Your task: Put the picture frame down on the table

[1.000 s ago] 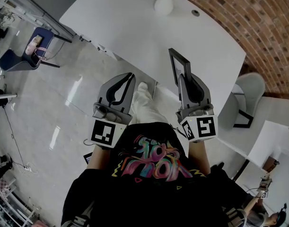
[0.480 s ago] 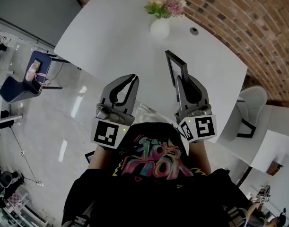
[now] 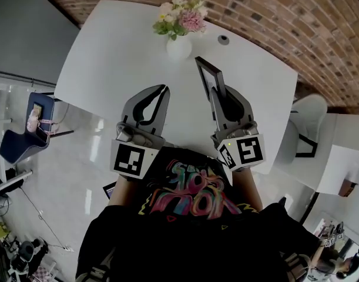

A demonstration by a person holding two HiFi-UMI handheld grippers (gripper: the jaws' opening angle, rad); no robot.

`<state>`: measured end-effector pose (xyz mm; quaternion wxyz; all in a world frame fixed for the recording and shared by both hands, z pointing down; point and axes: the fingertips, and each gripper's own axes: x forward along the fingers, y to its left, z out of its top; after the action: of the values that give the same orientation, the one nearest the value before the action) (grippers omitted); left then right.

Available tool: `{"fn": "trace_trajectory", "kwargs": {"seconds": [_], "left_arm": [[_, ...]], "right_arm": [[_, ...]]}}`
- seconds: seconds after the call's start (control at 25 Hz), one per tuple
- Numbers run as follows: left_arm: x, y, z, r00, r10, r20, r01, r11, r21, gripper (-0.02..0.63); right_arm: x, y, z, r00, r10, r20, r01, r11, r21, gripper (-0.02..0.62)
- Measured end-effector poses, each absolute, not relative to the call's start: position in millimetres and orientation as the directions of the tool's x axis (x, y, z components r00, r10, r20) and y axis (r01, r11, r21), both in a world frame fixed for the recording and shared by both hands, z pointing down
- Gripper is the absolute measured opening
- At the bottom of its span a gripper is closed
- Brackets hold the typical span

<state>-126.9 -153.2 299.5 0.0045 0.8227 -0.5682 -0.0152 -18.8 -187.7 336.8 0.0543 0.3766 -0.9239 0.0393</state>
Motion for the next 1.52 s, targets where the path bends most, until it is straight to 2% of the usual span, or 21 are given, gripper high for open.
{"fn": "trace_trajectory", "kwargs": {"seconds": [0.72, 1.28, 1.52], "left_arm": [[-110.8, -198.9, 295.0, 0.634, -0.772, -0.052, -0.769, -0.636, 0.067, 0.032], [-101.3, -197.7, 303.1, 0.652, -0.758, -0.038, -0.754, -0.652, 0.076, 0.032], [-99.1, -199.7, 316.2, 0.651, -0.759, -0.019, -0.755, -0.649, 0.094, 0.032]], "right_arm": [[4.0, -196.3, 336.2, -0.463, -0.87, 0.17, -0.885, 0.463, -0.04, 0.083], [22.7, -196.4, 344.7, -0.443, -0.879, 0.174, -0.894, 0.418, -0.165, 0.083], [23.1, -202.3, 367.6, -0.473, -0.854, 0.219, -0.872, 0.418, -0.253, 0.083]]}}
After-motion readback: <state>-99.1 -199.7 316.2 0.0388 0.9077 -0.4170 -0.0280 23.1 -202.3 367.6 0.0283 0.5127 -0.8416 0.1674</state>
